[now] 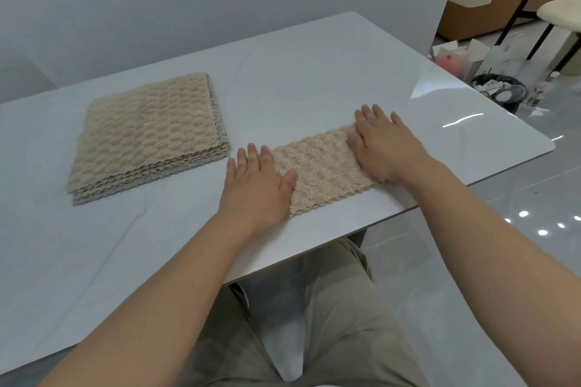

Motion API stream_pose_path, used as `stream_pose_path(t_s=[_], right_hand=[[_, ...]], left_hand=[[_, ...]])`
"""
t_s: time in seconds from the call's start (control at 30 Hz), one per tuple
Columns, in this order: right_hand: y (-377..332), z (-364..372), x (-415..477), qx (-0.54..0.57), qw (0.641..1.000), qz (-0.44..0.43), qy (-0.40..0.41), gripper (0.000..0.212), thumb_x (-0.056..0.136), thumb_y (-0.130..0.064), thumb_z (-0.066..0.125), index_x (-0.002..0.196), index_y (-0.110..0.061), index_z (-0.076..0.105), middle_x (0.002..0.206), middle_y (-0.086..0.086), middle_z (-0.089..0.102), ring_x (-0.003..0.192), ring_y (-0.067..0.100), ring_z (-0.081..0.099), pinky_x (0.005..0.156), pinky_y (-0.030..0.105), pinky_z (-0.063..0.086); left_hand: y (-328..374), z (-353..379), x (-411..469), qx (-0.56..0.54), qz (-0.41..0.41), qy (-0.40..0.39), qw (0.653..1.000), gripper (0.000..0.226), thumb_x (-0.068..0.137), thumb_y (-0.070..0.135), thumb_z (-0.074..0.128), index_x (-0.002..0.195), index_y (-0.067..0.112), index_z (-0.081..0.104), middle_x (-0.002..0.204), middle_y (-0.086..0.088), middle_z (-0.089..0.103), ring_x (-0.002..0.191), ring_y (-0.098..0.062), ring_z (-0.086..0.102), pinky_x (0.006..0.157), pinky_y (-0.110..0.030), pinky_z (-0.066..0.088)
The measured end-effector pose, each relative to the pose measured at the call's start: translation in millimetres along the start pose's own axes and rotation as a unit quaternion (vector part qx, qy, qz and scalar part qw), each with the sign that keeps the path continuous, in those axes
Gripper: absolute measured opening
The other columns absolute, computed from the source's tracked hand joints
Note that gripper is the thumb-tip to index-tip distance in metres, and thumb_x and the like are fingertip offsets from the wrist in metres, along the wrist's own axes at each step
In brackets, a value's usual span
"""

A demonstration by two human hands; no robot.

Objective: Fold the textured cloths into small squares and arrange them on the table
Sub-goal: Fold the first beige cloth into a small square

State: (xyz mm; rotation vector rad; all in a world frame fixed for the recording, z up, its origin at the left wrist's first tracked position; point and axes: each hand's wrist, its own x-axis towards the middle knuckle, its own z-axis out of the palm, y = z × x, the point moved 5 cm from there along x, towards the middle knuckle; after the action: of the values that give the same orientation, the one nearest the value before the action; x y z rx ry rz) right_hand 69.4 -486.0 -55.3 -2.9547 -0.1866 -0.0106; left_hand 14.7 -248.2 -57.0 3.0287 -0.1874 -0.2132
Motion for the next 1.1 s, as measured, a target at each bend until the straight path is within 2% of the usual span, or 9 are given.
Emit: stream_pose_path(t_s=[0.1,0.23,0.33,0.53,0.63,0.83,0.97,1.03,1.1], right_hand=[[-38.0,-6.5,-7.0,0.014,0.995,-0.098,0.019,0.059,0.11,-0.036,0.02,0.162,-0.009,0.015,0.17,0.008,0.012,0.157,0.023,0.006,0.126,0.04,0.004],[-59.3,15.4,-15.2,0.021,0.989,-0.145,-0.022,0.057,0.11,-0.038,0.018,0.162,-0.015,0.017,0.169,0.003,0.016,0.157,0.019,0.009,0.127,0.036,0.005],[-48.4,22.3,-13.7,0.016,0.992,-0.12,-0.021,0.058,0.11,-0.042,0.016,0.163,-0.019,0.017,0.17,-0.002,0.014,0.157,0.014,0.007,0.127,0.034,0.004],[-22.7,19.1,-3.3,0.015,0.997,-0.06,-0.035,0.063,0.108,-0.048,0.012,0.163,-0.016,0.015,0.17,0.001,0.011,0.157,0.014,0.005,0.127,0.035,0.002],[-9.5,17.1,0.3,0.029,0.998,-0.02,-0.043,0.065,0.109,-0.048,0.013,0.163,-0.013,0.014,0.17,0.002,0.01,0.157,0.015,0.004,0.125,0.033,0.001],[14.8,15.2,10.8,0.04,0.997,0.05,-0.037,0.067,0.108,-0.047,0.012,0.162,-0.006,0.013,0.17,0.009,0.01,0.157,0.021,0.004,0.127,0.037,0.005],[17.9,12.9,13.3,0.031,0.996,0.07,-0.045,0.067,0.109,-0.045,0.012,0.161,-0.004,0.012,0.17,0.011,0.009,0.157,0.024,0.005,0.127,0.04,0.006],[16.3,8.8,14.2,0.034,0.996,0.075,-0.034,0.066,0.109,-0.045,0.013,0.161,-0.004,0.014,0.169,0.012,0.012,0.157,0.025,0.009,0.127,0.044,0.011],[16.6,0.7,14.2,0.028,0.996,0.086,0.002,0.064,0.108,-0.043,0.017,0.157,-0.003,0.026,0.165,0.014,0.026,0.153,0.029,0.022,0.121,0.048,0.026]], left_hand=[[32.5,-15.0,15.4,-0.017,0.057,0.065,0.996,0.065,0.109,0.043,0.015,0.162,0.007,0.004,0.17,-0.011,-0.003,0.157,-0.026,-0.006,0.127,-0.043,-0.002],[48.7,2.4,31.9,-0.025,0.084,0.043,0.995,0.058,0.109,0.035,0.013,0.162,0.011,0.008,0.171,-0.006,0.003,0.158,-0.022,-0.001,0.128,-0.04,0.0],[39.3,15.1,30.9,-0.02,0.083,0.029,0.996,0.06,0.109,0.041,0.011,0.163,0.015,0.005,0.171,-0.001,0.003,0.157,-0.019,0.0,0.128,-0.039,0.0],[21.5,14.2,23.8,-0.026,0.073,0.027,0.997,0.065,0.107,0.051,0.008,0.163,0.02,0.001,0.171,0.002,0.0,0.157,-0.019,-0.004,0.127,-0.041,-0.002],[9.6,16.8,16.8,-0.03,0.057,0.028,0.998,0.067,0.106,0.054,0.008,0.163,0.021,0.0,0.171,0.002,-0.002,0.157,-0.02,-0.007,0.127,-0.043,-0.003],[-7.0,18.6,6.4,-0.022,0.031,0.016,0.999,0.074,0.102,0.063,0.005,0.163,0.021,-0.006,0.171,0.001,-0.009,0.156,-0.021,-0.013,0.127,-0.043,-0.003],[-12.9,15.1,2.7,-0.004,0.016,-0.01,1.0,0.08,0.099,0.068,0.004,0.162,0.02,-0.009,0.17,0.0,-0.013,0.156,-0.022,-0.015,0.126,-0.048,-0.005],[-8.5,6.9,4.3,0.016,0.024,-0.01,1.0,0.086,0.097,0.071,0.007,0.162,0.017,-0.009,0.17,-0.004,-0.013,0.156,-0.023,-0.014,0.126,-0.05,-0.007],[3.9,-5.3,7.1,0.024,0.074,-0.001,0.997,0.093,0.096,0.075,0.013,0.162,0.015,-0.009,0.169,-0.005,-0.015,0.156,-0.022,-0.014,0.126,-0.047,-0.006]])
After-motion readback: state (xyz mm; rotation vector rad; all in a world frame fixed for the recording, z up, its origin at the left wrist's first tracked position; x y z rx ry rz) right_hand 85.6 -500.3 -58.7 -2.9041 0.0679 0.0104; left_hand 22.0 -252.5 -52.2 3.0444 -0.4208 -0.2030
